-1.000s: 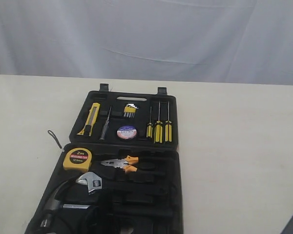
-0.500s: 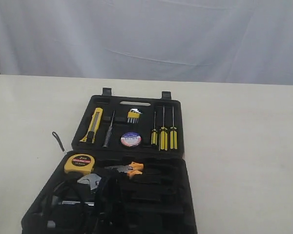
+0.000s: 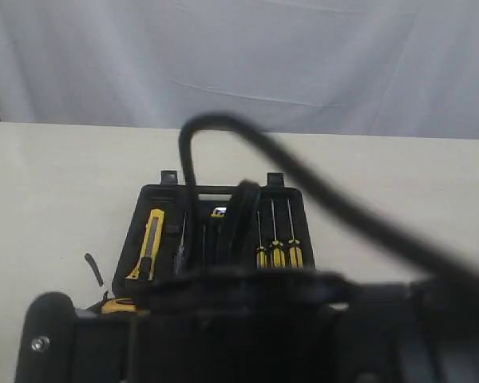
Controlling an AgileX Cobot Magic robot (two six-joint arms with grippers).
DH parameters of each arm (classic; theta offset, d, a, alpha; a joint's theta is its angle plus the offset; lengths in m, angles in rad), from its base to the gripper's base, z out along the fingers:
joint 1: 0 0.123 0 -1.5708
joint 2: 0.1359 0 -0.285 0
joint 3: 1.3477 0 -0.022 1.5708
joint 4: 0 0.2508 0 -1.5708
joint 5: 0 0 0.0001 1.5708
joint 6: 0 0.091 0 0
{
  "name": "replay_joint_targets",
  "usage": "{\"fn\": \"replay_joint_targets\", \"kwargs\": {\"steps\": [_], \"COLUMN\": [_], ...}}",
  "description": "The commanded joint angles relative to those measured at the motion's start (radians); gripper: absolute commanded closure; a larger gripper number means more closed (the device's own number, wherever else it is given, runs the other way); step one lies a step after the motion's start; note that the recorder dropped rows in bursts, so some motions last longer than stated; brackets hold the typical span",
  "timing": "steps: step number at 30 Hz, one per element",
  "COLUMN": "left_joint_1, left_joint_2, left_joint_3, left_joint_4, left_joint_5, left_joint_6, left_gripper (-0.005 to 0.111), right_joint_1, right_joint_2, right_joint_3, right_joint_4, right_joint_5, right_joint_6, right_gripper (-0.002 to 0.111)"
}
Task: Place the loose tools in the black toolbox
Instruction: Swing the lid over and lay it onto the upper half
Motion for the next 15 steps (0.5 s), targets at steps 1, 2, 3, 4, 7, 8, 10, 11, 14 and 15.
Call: {"fn": "replay_joint_targets", "kwargs": {"steps": [1, 2, 3, 4, 7, 8, 10, 11, 14, 15], "left_joint_1": [-0.002, -0.002, -0.002, -0.002, -0.002, -0.002, -0.002, -0.002, -0.002, -0.002], "left_joint_2": [-0.003, -0.003, -0.003, -0.003, -0.003, -0.003, -0.003, -0.003, -0.003, -0.003], "left_joint_3": [0.002, 0.002, 0.002, 0.002, 0.002, 0.002, 0.002, 0.002, 0.002, 0.002], "left_joint_4": [-0.003, -0.003, -0.003, -0.003, -0.003, -0.003, -0.003, -0.003, -0.003, -0.003], "left_joint_5": [-0.001, -0.001, -0.001, -0.001, -0.001, -0.001, -0.001, -0.001, -0.001, -0.001], "left_joint_6": [0.000, 0.000, 0.000, 0.000, 0.000, 0.000, 0.000, 0.000, 0.000, 0.000], "left_gripper": [0.107, 0.107, 0.107, 0.107, 0.107, 0.107, 0.107, 0.107, 0.107, 0.107], "right_joint_1": [-0.004, -0.006, -0.019, -0.029, -0.142, -0.188, -0.290, -0.345, -0.439, -0.462], "right_joint_2": [-0.030, -0.025, -0.015, -0.011, 0.047, 0.075, 0.147, 0.194, 0.274, 0.290], "right_joint_3": [-0.173, -0.199, -0.249, -0.270, -0.357, -0.372, -0.389, -0.389, -0.389, -0.389], "right_joint_4": [-0.014, -0.018, -0.014, -0.014, 0.019, 0.052, 0.126, 0.163, 0.269, 0.302], "right_joint_5": [0.075, 0.085, 0.092, 0.094, 0.060, 0.035, -0.011, -0.045, -0.099, -0.120], "right_joint_6": [-0.144, -0.171, -0.216, -0.230, -0.334, -0.374, -0.446, -0.492, -0.574, -0.591], "right_gripper": [0.109, 0.109, 0.109, 0.109, 0.109, 0.109, 0.109, 0.109, 0.109, 0.109]}}
